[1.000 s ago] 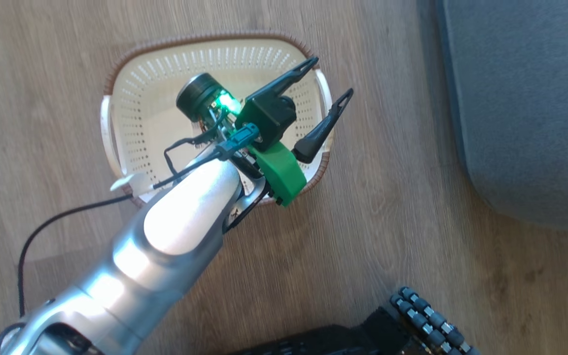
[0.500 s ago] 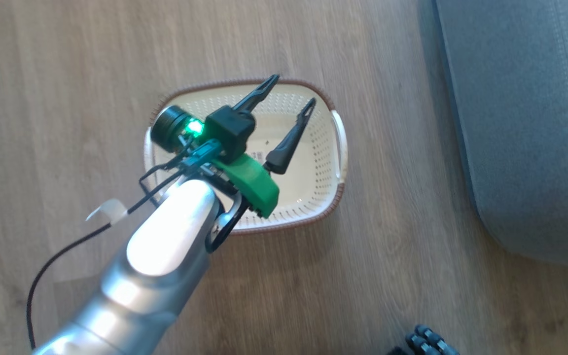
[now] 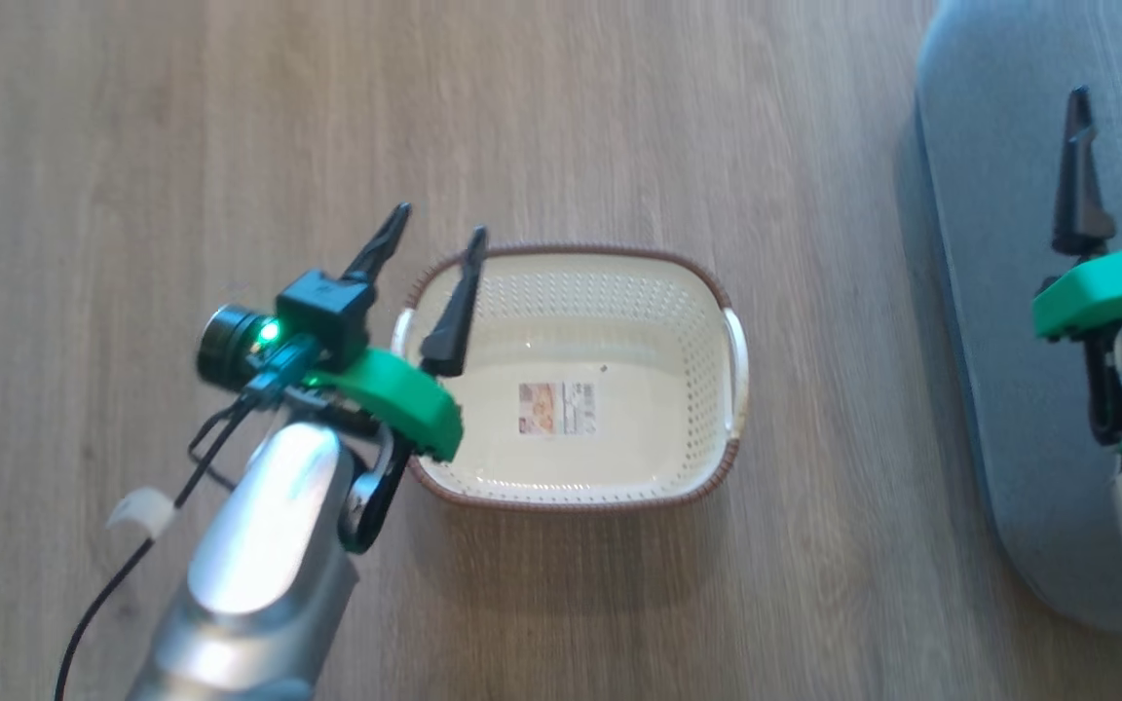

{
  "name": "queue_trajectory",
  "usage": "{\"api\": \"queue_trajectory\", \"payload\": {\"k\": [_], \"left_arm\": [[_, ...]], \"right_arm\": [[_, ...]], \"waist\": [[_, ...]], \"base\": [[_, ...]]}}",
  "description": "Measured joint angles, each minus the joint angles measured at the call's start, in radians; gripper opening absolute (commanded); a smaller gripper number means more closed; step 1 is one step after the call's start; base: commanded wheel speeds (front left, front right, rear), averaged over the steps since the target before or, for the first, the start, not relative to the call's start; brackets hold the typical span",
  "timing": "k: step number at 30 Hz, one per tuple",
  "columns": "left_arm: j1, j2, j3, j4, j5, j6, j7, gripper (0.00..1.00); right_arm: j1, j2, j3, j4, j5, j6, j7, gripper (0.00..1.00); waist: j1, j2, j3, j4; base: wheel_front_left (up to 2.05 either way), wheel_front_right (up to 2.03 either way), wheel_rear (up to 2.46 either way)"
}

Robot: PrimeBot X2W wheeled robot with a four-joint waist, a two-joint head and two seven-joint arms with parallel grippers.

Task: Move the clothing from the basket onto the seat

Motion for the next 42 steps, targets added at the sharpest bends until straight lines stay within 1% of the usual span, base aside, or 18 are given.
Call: {"api": "queue_trajectory", "payload": {"k": [4, 8, 15, 19, 25, 32, 35, 40, 42], "left_arm": [[0.060, -0.001, 0.078, -0.003, 0.011, 0.016, 0.000, 1.00], [0.123, 0.001, 0.146, -0.010, 0.028, 0.017, 0.000, 1.00], [0.215, 0.003, 0.232, -0.036, 0.064, 0.025, 0.000, 1.00], [0.259, 0.000, 0.259, -0.043, 0.074, 0.025, 0.000, 1.00], [0.292, -0.006, 0.296, -0.064, 0.080, 0.025, 0.000, 1.00], [0.353, -0.012, 0.323, -0.085, 0.080, 0.024, 0.000, 1.00], [0.371, -0.012, 0.330, -0.100, 0.080, 0.024, 0.000, 1.00], [0.389, -0.013, 0.330, -0.103, 0.090, 0.027, 0.000, 1.00], [0.398, -0.013, 0.330, -0.103, 0.090, 0.035, 0.000, 1.00]], "right_arm": [[0.045, 0.021, 0.015, -0.002, 0.000, 0.000, 0.000, 1.00], [0.094, 0.038, 0.032, -0.005, 0.007, 0.000, 0.000, 1.00], [0.154, 0.063, 0.055, -0.009, 0.010, 0.000, 0.000, 1.00], [0.202, 0.081, 0.056, -0.007, 0.013, 0.000, 0.000, 1.00], [0.241, 0.092, 0.055, -0.008, 0.020, 0.000, 0.000, 1.00], [0.314, 0.121, 0.056, -0.030, 0.025, 0.000, 0.000, 1.00], [0.349, 0.137, 0.058, -0.037, 0.025, 0.000, 0.000, 1.00], [0.372, 0.145, 0.057, -0.048, 0.020, 0.000, 0.000, 1.00], [0.380, 0.152, 0.055, -0.048, 0.018, 0.000, 0.000, 1.00]], "waist": [[0.0000, 0.0000, -0.049, 0.026], [0.0000, 0.0000, -0.092, 0.045], [0.0000, 0.0000, -0.158, 0.052], [0.0000, 0.0000, -0.186, 0.045], [0.0000, 0.0000, -0.212, 0.032], [0.0000, 0.0000, -0.241, 0.018], [0.0000, 0.0000, -0.246, 0.015], [0.0000, 0.0000, -0.253, 0.010], [0.0000, 0.0000, -0.259, 0.009]], "base": [[0.00, 0.00, 0.00], [0.00, 0.00, 0.00], [0.00, 0.00, 0.00], [0.00, 0.00, 0.00], [0.00, 0.00, 0.00], [0.00, 0.00, 0.00], [0.00, 0.00, 0.00], [0.00, 0.00, 0.00], [0.00, 0.00, 0.00]]}}
